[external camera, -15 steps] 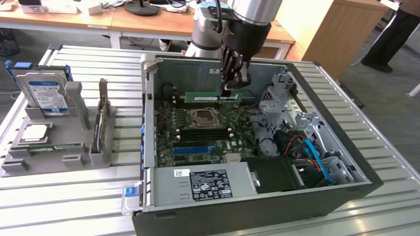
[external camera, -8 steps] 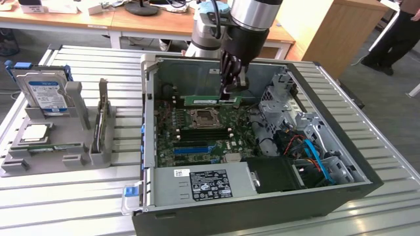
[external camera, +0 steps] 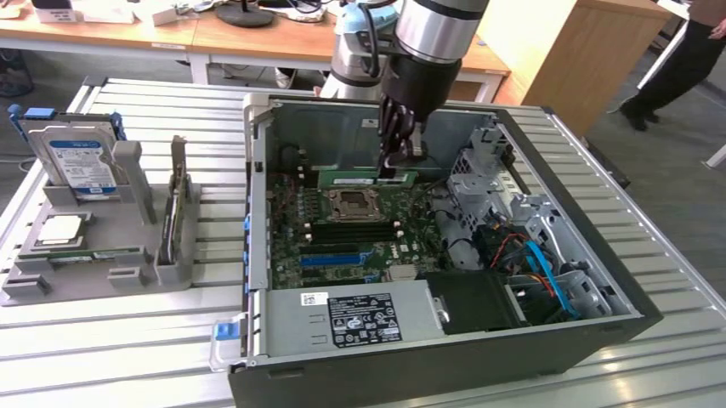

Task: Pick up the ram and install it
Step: 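Insert the ram into the slot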

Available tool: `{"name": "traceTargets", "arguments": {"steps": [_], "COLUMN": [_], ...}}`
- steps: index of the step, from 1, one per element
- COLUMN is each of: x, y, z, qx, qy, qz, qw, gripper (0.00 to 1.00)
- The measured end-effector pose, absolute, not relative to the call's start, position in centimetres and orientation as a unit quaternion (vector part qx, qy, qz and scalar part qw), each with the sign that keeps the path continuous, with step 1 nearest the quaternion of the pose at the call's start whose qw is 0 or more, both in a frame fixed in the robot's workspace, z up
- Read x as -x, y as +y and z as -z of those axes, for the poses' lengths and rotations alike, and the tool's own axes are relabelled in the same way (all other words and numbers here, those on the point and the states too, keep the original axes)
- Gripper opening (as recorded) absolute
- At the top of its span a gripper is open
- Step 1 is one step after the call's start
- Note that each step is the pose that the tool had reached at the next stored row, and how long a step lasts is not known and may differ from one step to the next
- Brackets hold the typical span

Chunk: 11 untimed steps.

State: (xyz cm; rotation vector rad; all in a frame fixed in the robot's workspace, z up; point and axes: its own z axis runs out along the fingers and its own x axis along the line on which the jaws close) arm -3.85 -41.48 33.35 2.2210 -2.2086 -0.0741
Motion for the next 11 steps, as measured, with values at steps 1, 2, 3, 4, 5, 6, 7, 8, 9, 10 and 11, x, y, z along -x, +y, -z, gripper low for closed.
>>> {"name": "traceTargets", "arguments": {"steps": [1,2,3,4,5,6,7,8,9,10,11], "x": [3.8,3.8,3.8,3.8,3.8,3.8,3.8,3.8,3.8,3.8,3.8], "y": [-41.5,-41.5,-41.5,-41.5,-41.5,-41.5,-41.5,-41.5,-41.5,-41.5,-41.5], "z": [-33.2,-33.1,-32.9,-32.8,-32.7,-32.6,-32.4,-32.3,-32.2,-32.0,-31.9], "qx": [-0.709,-0.709,-0.709,-0.708,-0.708,-0.708,-0.708,-0.708,-0.708,-0.708,-0.708], "qy": [-0.705,-0.705,-0.705,-0.705,-0.705,-0.706,-0.706,-0.706,-0.706,-0.706,-0.706], "qz": [0.024,0.024,0.024,0.024,0.024,0.024,0.024,0.024,0.024,0.024,0.024], "qw": [0.004,0.004,0.004,0.004,0.004,0.004,0.004,0.004,0.004,0.004,0.004], "gripper": [0.12,0.12,0.12,0.12,0.12,0.12,0.12,0.12,0.12,0.12,0.12]}}
